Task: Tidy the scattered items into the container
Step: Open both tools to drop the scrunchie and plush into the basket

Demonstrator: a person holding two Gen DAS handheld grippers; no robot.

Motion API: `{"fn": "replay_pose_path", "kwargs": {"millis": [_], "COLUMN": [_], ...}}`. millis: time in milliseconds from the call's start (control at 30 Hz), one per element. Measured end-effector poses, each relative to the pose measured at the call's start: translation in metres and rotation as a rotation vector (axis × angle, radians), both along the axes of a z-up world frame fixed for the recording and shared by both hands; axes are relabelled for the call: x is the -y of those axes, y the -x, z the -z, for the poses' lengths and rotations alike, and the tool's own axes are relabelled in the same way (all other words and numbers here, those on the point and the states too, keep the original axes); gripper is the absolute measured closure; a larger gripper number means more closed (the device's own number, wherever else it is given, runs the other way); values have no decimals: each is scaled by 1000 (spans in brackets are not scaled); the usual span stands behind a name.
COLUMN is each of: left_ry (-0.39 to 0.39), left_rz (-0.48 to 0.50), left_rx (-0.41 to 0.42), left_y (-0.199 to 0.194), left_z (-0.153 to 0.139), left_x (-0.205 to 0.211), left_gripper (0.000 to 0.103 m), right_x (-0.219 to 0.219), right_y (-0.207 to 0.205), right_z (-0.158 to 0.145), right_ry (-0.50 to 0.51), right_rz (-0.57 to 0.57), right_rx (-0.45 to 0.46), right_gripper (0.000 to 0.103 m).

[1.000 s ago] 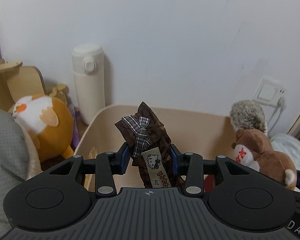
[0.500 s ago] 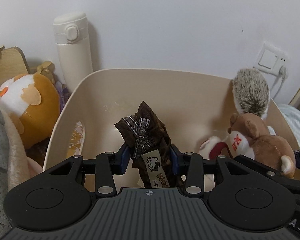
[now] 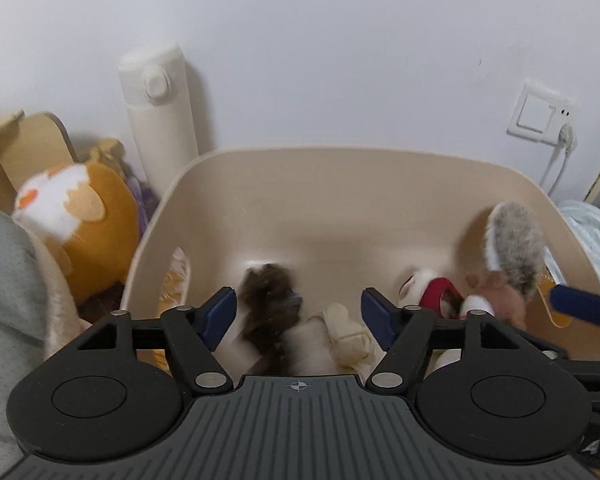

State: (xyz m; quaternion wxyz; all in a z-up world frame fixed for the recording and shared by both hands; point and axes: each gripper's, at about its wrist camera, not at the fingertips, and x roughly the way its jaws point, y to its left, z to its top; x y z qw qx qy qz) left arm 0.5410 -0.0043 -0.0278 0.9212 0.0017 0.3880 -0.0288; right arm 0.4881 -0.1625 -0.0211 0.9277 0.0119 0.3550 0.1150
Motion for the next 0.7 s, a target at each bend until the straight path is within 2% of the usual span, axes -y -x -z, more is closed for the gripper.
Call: {"fn": "replay_pose_path", "kwargs": {"millis": [100,233,467,600,700], "left_ry": [7,13,-18,-35,-42], "left_rz": [-1,12,55,98,113], "left_rx": [26,59,127,141,153], "left_y": [7,21,57,78,95], "left_z": [-9,-22,-40,-47,-51], "left_x": [-2,-2,5,8,7], "left_gripper": [27,25,22,22,22], "right_x": [7,13,19,22,28], "right_y": [9,26,64,89,109], "right_z": [-11,-27,-54,-66,-73], "right_ry": [-8,-20,-39,-43,-30], "right_rz": [6,14,12,5,9], "right_rx": [33,82,168,216,251], "right_gripper": [24,17,11,3,2]}}
